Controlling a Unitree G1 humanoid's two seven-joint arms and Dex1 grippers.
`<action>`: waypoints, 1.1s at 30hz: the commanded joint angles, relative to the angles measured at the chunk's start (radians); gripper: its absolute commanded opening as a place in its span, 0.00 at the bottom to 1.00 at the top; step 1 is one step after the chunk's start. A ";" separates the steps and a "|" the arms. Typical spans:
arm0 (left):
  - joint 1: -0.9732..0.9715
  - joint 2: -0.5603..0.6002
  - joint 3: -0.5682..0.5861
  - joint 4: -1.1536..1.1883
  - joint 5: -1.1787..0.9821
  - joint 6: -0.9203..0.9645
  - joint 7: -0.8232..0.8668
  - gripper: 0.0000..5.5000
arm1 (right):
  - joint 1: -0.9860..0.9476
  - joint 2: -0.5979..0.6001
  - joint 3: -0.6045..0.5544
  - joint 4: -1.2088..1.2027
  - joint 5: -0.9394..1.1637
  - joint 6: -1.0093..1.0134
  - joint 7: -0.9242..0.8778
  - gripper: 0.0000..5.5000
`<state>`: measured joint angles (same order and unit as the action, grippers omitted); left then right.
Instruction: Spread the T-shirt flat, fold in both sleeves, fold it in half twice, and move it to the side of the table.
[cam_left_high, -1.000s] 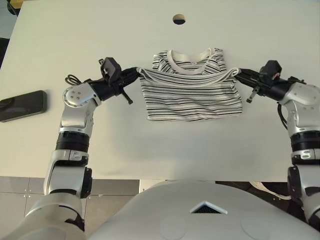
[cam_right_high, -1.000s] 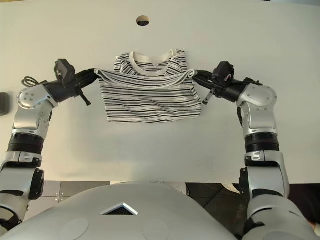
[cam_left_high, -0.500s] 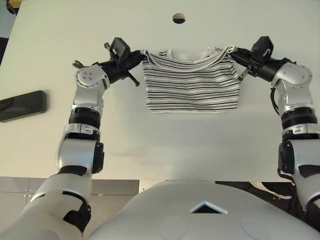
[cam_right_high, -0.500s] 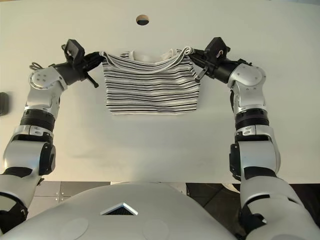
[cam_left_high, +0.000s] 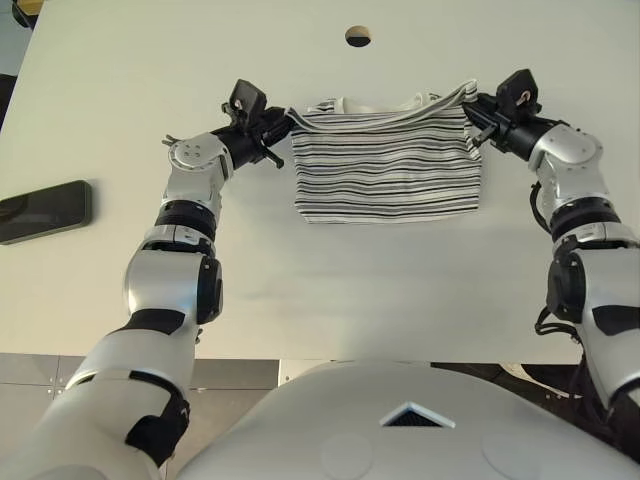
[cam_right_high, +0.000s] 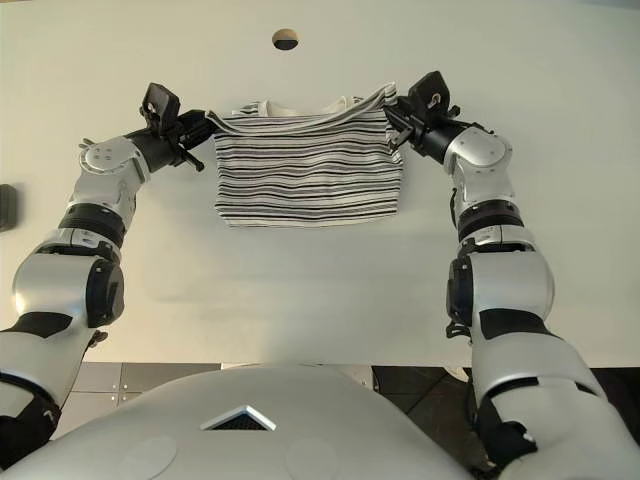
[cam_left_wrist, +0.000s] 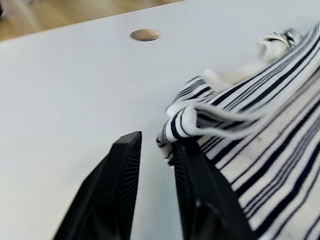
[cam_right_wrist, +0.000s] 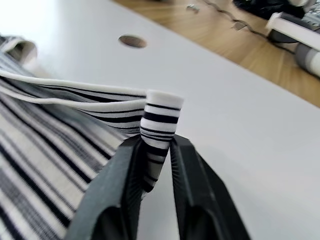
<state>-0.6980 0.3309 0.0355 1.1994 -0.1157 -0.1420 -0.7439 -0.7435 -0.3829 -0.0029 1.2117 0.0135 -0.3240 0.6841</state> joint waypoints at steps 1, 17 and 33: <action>-0.069 0.026 0.083 0.049 -0.051 0.128 0.038 0.33 | -0.037 0.011 -0.051 0.026 0.030 0.047 -0.027 0.30; 0.175 0.064 -0.074 -0.443 0.216 -0.546 0.061 0.55 | 0.031 -0.069 0.131 -0.161 -0.267 -0.384 -0.152 0.51; 0.111 0.307 -0.754 -0.709 1.565 -0.727 0.738 0.55 | 0.134 -0.243 0.519 -0.336 -0.492 -0.492 0.156 0.51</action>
<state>-0.5157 0.5883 -0.5614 0.4080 1.2006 -0.9468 -0.1162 -0.7182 -0.5919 0.4742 0.9803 -0.5823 -0.8155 0.5864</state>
